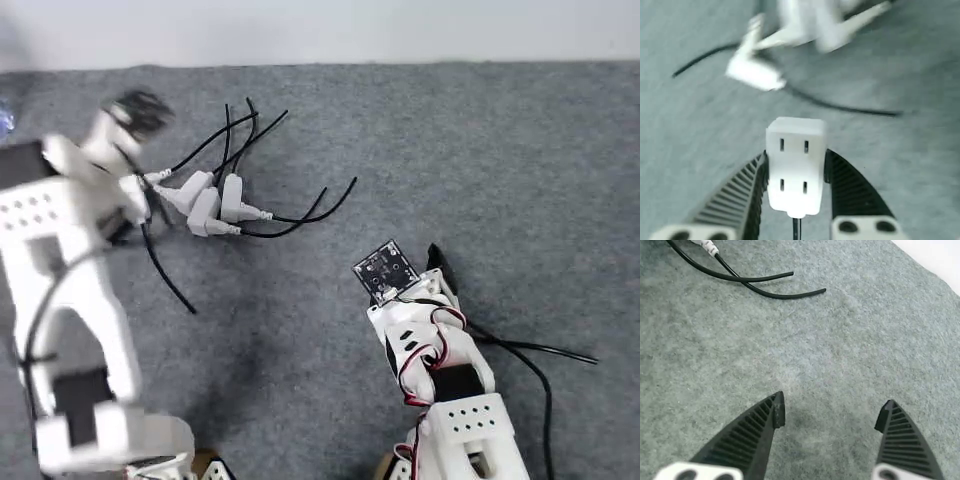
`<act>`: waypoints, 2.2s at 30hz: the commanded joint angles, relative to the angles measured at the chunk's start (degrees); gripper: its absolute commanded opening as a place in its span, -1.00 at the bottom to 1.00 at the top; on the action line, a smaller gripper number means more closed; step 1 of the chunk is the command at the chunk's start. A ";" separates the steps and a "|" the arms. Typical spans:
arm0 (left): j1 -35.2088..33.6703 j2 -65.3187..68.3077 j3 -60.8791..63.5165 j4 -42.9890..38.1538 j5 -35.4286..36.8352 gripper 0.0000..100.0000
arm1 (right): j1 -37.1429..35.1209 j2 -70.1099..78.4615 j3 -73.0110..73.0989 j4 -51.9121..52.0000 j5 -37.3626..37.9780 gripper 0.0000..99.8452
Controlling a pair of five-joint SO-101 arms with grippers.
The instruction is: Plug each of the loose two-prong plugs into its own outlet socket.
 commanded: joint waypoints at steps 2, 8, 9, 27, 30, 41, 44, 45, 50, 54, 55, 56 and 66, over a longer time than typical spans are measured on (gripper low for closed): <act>13.63 -16.62 17.54 -0.18 4.04 -0.97 | 0.04 -0.40 -0.53 -1.27 0.79 -0.41; 23.12 -21.10 33.01 -7.03 4.31 -0.97 | 2.07 -0.40 -0.79 -1.27 0.79 -0.41; 24.26 -21.27 35.82 -9.14 4.31 -0.97 | 2.51 -0.40 -0.88 -1.27 0.79 -0.41; 43.43 -21.19 63.69 -34.55 4.31 -0.97 | 10.59 0.13 2.73 -11.03 0.26 -0.41; 45.71 -21.19 66.24 -37.10 4.31 -0.97 | 10.59 0.13 2.73 -11.03 0.26 -0.41; 47.30 -21.19 66.77 -34.81 4.13 -0.74 | 10.59 0.13 2.64 -11.21 -1.49 -0.41; 47.56 -21.63 66.77 -33.58 4.04 -0.51 | 10.59 0.13 2.55 -10.86 -1.41 -0.41; 47.56 -21.63 66.77 -33.58 4.04 -0.45 | 10.59 0.13 2.55 -10.77 -1.41 -0.41; 47.21 -21.71 65.45 -32.70 4.13 -0.37 | 10.51 0.13 2.46 -10.77 -1.41 -0.41; 45.80 -21.80 56.92 -24.00 6.42 -0.37 | 10.51 0.13 2.55 -10.77 -1.49 -0.41; 44.66 -21.80 53.05 -20.92 8.88 -0.37 | 10.51 0.13 2.46 -10.68 -1.58 -0.41; 42.81 -22.24 49.45 -18.20 11.69 -0.37 | 10.51 0.13 2.37 -10.59 -1.58 -0.41; 10.81 -39.82 51.56 -19.96 27.43 -0.37 | 9.10 0.22 -32.53 35.30 -3.60 -0.41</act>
